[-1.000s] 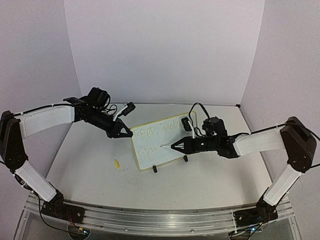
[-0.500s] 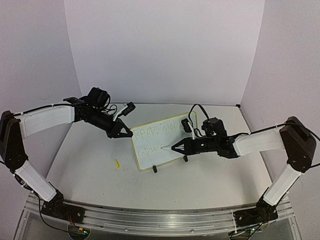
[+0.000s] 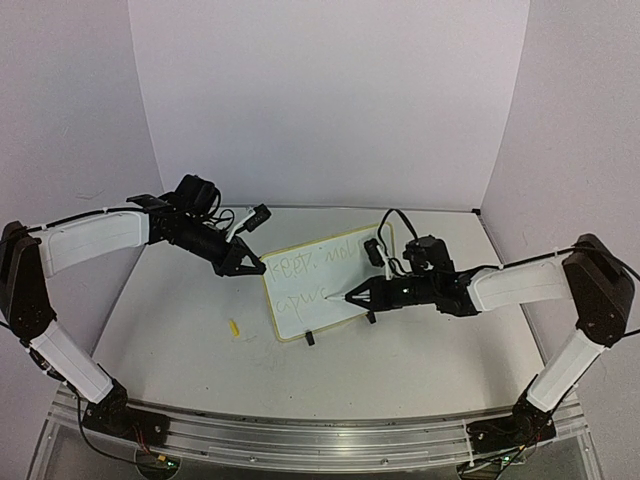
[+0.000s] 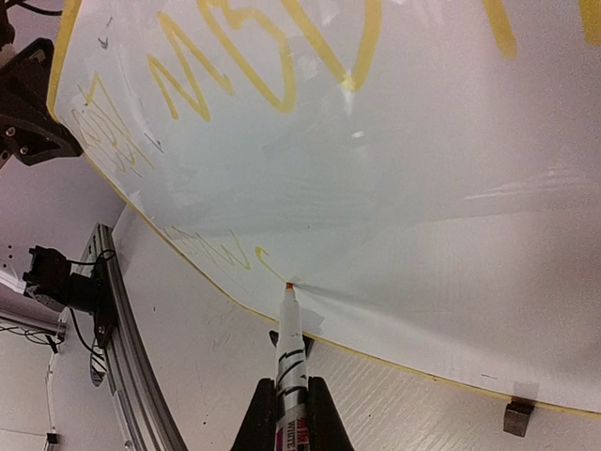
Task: Write a sentence on the whiteboard
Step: Write on the whiteboard with the whiteboard marker without the cap.
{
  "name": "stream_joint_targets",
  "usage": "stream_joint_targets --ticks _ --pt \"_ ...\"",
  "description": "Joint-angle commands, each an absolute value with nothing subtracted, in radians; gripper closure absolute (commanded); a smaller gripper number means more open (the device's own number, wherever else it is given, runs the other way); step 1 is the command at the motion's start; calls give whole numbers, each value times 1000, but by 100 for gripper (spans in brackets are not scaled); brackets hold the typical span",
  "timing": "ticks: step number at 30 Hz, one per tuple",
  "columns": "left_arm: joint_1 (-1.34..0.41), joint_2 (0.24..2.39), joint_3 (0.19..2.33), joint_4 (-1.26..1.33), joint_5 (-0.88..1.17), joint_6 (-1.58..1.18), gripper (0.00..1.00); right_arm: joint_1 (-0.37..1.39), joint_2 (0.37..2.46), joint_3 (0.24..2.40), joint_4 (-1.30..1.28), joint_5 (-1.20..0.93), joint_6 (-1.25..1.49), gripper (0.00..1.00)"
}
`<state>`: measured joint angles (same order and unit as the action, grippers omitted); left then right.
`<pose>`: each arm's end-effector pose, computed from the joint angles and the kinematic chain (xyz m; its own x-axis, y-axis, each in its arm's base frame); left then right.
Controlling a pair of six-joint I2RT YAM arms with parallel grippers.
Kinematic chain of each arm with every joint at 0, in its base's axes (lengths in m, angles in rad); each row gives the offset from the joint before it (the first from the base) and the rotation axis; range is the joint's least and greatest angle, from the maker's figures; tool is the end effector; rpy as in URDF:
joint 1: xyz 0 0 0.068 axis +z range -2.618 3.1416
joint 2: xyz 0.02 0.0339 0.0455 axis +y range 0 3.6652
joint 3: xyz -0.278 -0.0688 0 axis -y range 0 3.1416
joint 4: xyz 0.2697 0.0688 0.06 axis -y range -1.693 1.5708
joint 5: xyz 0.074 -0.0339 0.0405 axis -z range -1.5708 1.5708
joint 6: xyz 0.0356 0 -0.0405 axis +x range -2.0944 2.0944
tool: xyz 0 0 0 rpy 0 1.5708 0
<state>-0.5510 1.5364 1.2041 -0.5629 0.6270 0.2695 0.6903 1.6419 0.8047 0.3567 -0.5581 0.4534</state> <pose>0.2866 -0.2006 0.2798 -0.4447 0.5263 -0.7247 0.8870 0.3711 -0.2748 0.2635 0.2420 0.1825 -0.7156 -0.1091 -0.6899 -0.6550 0.4481 0.6085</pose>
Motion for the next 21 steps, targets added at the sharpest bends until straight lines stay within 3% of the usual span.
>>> stream_joint_targets --ticks 1,21 --pt "-569 1552 1206 -614 559 317 100 681 1586 847 360 -468 443 100" --pt "-571 1556 1207 -614 557 317 100 681 1562 849 369 -467 449 100"
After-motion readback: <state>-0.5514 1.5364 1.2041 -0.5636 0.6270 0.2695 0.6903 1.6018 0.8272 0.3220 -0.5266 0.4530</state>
